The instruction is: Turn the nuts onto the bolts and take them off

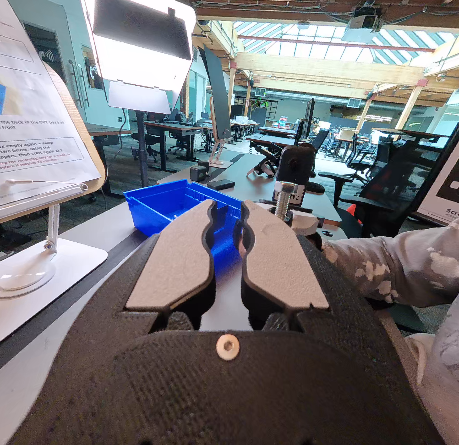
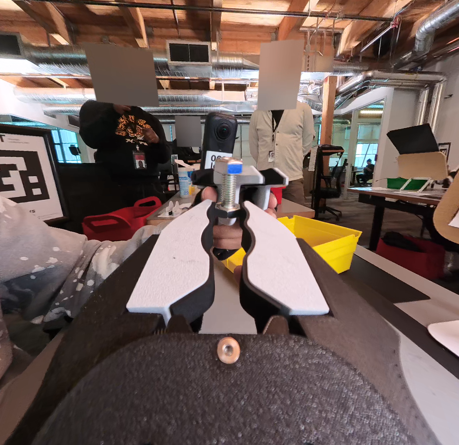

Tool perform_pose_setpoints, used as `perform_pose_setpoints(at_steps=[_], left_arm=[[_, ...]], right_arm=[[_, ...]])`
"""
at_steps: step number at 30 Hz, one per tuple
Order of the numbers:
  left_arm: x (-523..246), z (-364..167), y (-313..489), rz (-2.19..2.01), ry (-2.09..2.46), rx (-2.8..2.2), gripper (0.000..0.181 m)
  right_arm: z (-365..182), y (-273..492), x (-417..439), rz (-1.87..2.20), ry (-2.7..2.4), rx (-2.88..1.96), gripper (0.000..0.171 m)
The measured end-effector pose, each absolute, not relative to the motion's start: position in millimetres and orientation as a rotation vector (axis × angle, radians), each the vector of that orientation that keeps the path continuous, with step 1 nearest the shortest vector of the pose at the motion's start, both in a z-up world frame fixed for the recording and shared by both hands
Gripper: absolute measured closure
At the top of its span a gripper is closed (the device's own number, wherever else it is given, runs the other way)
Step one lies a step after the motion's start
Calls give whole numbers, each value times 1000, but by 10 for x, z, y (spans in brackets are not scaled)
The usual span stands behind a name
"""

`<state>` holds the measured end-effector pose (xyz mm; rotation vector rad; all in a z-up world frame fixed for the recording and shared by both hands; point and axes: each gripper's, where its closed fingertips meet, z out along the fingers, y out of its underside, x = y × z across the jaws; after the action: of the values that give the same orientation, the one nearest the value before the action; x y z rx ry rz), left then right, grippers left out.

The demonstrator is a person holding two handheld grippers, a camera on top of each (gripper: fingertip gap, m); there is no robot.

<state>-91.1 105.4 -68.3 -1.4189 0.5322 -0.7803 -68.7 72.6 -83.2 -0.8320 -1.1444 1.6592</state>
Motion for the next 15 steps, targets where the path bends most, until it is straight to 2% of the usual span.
perform_pose_setpoints(at_steps=[8,12,14,15], left_arm=[[-672,-620,885,-851,651,-1373,149],[-671,-668,918,-819,659,-1395,151],[-815,-670,1015,-773,577,-1425,164],[-869,-680,1031,-754,567,-1424,164]], right_arm=[[-960,795,-787,1605,-1152,-920,153],[-942,780,-782,1601,-1153,-913,153],[-890,751,-727,1648,-1146,-865,153],[-866,741,-709,1658,-1143,-852,153]])
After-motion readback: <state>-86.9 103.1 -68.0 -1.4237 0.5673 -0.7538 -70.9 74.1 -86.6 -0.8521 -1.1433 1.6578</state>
